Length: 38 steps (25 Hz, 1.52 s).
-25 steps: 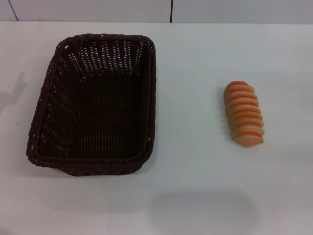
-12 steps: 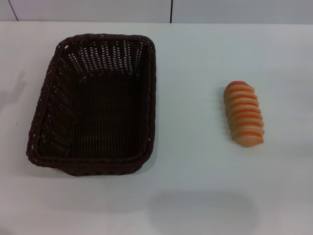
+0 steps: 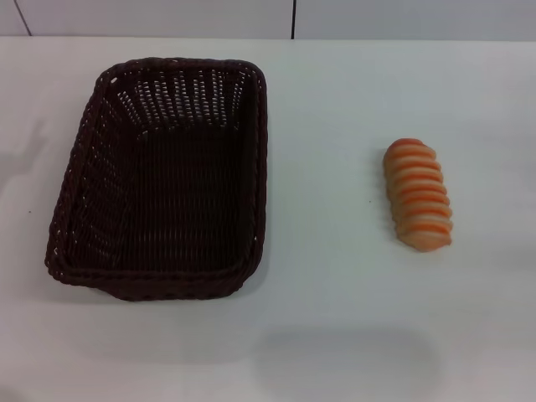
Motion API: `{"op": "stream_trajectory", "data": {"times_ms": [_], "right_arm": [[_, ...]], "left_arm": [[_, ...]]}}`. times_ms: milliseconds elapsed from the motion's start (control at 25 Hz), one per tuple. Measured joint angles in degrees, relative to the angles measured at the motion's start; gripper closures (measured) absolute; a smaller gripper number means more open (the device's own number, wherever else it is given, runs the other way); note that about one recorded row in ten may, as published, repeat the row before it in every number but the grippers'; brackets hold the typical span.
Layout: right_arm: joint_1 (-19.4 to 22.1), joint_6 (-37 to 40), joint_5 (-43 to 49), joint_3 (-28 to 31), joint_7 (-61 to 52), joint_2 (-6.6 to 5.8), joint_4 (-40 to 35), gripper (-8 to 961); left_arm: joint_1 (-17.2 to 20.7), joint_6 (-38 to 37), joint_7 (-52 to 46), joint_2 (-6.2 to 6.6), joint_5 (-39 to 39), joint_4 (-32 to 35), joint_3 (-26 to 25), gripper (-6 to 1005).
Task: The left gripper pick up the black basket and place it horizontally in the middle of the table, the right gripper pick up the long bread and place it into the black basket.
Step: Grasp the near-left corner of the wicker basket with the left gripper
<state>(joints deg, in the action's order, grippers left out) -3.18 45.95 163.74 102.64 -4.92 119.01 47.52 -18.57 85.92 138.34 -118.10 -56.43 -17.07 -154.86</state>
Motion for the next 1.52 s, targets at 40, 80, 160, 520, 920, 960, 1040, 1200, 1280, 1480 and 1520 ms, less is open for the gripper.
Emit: {"op": "stream_trajectory", "data": {"times_ms": [40, 80, 160, 520, 920, 960, 1040, 1200, 1280, 1480, 1520], "right_arm": [[-0.01, 0.08, 0.0, 0.01, 0.0, 0.03, -0.01, 310], [0.03, 0.15, 0.0, 0.02, 0.0, 0.05, 0.01, 310], [0.35, 0.19, 0.0, 0.02, -0.28, 0.11, 0.31, 310], [0.89, 0.25, 0.0, 0.01, -1.56, 0.15, 0.46, 309], [0.41, -0.16, 0.0, 0.54, -1.58, 0.03, 0.2, 309], [0.39, -0.17, 0.0, 0.54, -1.58, 0.02, 0.2, 309], [0.35, -0.18, 0.0, 0.54, -1.58, 0.01, 0.2, 310], [0.29, -0.21, 0.0, 0.55, -1.58, -0.01, 0.2, 310], [0.28, -0.22, 0.0, 0.54, -1.58, -0.01, 0.23, 310], [0.28, -0.25, 0.0, 0.55, -1.58, 0.01, 0.39, 309], [0.28, -0.25, 0.0, 0.55, -1.58, 0.03, 0.4, 309]], "left_arm": [[-0.07, -0.21, 0.0, 0.0, 0.0, 0.01, 0.0, 155], [-0.11, -0.32, 0.0, -0.01, 0.0, 0.01, 0.0, 155], [-0.22, -0.62, 0.0, -0.02, -0.01, 0.02, 0.0, 155], [-1.15, -1.69, -0.07, -0.02, -0.06, 0.03, 0.44, 155], [-1.85, -2.79, -0.1, -0.02, -0.18, 0.03, 0.44, 155], [-1.89, -2.86, -0.09, -0.02, -0.18, 0.02, 0.44, 156], [-1.92, -2.88, -0.09, -0.02, -0.15, 0.02, 0.44, 156], [-1.92, -2.89, -0.1, -0.02, -0.05, 0.02, 0.44, 156], [-1.91, -2.88, -0.17, -0.02, -0.04, 0.02, 0.44, 156], [-1.91, -2.82, -0.72, -0.03, 0.01, -0.58, 0.44, 156], [-1.91, -2.78, -0.86, -0.06, 0.01, -0.68, 0.44, 156]]}}
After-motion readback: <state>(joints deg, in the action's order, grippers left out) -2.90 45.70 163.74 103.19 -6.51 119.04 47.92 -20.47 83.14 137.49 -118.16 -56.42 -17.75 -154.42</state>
